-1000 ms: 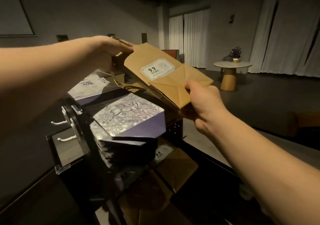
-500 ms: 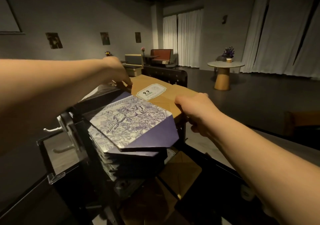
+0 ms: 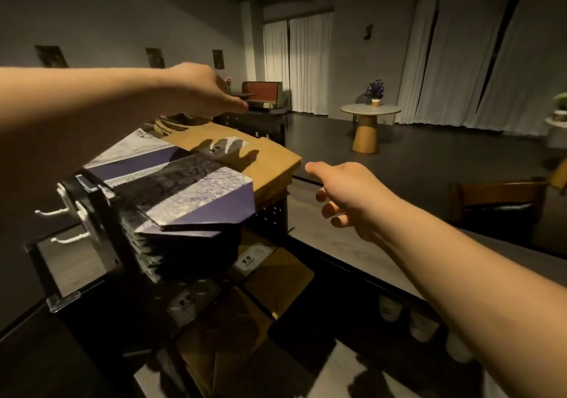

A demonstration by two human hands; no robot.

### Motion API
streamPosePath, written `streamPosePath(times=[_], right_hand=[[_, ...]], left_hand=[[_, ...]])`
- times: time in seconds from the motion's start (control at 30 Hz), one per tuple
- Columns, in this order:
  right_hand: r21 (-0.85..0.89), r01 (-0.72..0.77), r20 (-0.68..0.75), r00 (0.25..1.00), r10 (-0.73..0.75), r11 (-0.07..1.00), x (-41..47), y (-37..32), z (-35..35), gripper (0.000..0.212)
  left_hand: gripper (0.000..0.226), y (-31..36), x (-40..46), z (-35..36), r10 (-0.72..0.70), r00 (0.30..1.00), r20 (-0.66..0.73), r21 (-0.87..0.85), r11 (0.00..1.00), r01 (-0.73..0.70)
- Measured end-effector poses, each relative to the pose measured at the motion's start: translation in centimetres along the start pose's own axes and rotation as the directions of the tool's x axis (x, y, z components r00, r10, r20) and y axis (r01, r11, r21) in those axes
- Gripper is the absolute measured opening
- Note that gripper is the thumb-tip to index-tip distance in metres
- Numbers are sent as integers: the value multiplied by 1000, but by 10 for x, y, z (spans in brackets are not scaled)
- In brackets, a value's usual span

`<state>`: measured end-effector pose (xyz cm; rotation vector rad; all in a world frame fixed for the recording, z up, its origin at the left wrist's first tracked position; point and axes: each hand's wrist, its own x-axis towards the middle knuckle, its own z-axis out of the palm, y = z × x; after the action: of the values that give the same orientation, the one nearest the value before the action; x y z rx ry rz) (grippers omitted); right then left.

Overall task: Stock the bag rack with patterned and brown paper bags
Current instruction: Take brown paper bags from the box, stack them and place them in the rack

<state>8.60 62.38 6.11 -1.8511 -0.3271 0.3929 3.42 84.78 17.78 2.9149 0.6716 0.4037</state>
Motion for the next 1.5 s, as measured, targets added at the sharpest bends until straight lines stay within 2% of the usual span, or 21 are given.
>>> streamPosePath(times=[0.3, 0.47, 0.6, 0.73, 0.83, 0.97, 1.07, 1.17, 1.27, 1.33, 1.4, 1.5], right_hand=[[38, 84, -37, 996, -82, 996, -79, 22, -96, 27], [29, 93, -142, 986, -88, 995, -129, 50, -175, 41], [-16, 83, -204, 975, -84, 996, -182, 79, -238, 31], [-95, 22, -240, 970, -44, 995, -243, 115, -303, 31], [-151, -74, -301, 953, 25, 986, -294, 149, -352, 28], [-133, -215, -408, 902, 144, 968, -352, 191, -406, 26], [-75, -262, -453, 869, 201, 962, -383, 215, -436, 24], [-73, -304, -464, 854, 237, 950, -404, 242, -458, 22], [-242, -404, -414, 865, 283, 882, -407, 275, -471, 20], [-422, -474, -342, 873, 348, 773, -400, 305, -476, 21], [-540, -514, -278, 856, 435, 666, -393, 337, -477, 23], [-584, -542, -242, 827, 507, 605, -383, 389, -473, 33]], left_hand=[[62, 131, -71, 5, 269, 962, -44, -204, 940, -272], [46, 222, -123, 30, 335, 942, 35, -450, 846, -284], [45, 289, -169, 60, 439, 889, 129, -657, 710, -255], [48, 353, -227, 104, 582, 773, 254, -811, 563, -157], [49, 400, -270, 139, 699, 643, 313, -866, 489, -110], [48, 453, -318, 176, 779, 508, 368, -891, 451, -45], [49, 490, -352, 195, 800, 454, 393, -896, 443, -4], [47, 522, -385, 212, 801, 437, 410, -895, 446, 23], [43, 542, -411, 234, 792, 429, 434, -884, 465, 35], [41, 551, -427, 254, 761, 455, 461, -861, 509, 21], [35, 555, -441, 277, 716, 514, 472, -834, 551, -2], [27, 550, -448, 303, 683, 562, 466, -783, 614, -97]])
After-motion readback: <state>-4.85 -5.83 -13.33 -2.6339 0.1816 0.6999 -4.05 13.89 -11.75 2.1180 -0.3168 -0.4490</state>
